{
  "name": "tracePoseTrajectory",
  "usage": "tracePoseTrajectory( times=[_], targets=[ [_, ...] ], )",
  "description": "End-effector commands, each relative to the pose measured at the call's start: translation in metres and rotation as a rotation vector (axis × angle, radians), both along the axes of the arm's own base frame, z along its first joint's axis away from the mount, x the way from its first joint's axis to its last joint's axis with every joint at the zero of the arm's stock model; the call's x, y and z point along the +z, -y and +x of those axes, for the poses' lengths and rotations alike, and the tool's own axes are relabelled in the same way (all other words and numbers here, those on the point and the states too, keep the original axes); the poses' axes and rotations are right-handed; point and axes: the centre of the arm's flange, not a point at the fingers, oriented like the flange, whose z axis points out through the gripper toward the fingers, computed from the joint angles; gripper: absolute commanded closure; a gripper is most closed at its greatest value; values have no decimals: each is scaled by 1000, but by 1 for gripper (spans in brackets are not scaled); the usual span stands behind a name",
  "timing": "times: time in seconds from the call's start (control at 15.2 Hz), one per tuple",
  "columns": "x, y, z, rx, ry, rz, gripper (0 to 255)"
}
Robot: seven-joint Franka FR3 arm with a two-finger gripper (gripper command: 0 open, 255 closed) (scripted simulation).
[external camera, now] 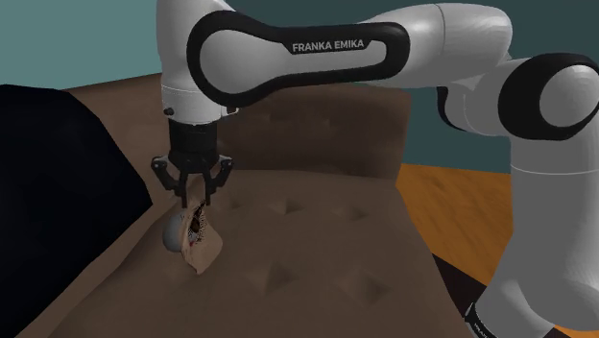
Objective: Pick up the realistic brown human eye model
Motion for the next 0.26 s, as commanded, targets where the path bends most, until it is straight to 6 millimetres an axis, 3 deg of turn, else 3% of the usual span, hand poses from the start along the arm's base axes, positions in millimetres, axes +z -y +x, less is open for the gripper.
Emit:
tracePoseTrajectory(
  times=[0.0,0.2],
  targets=[
    [12,0,1,0,0,0,255],
    [18,0,1,0,0,0,255]
  ],
)
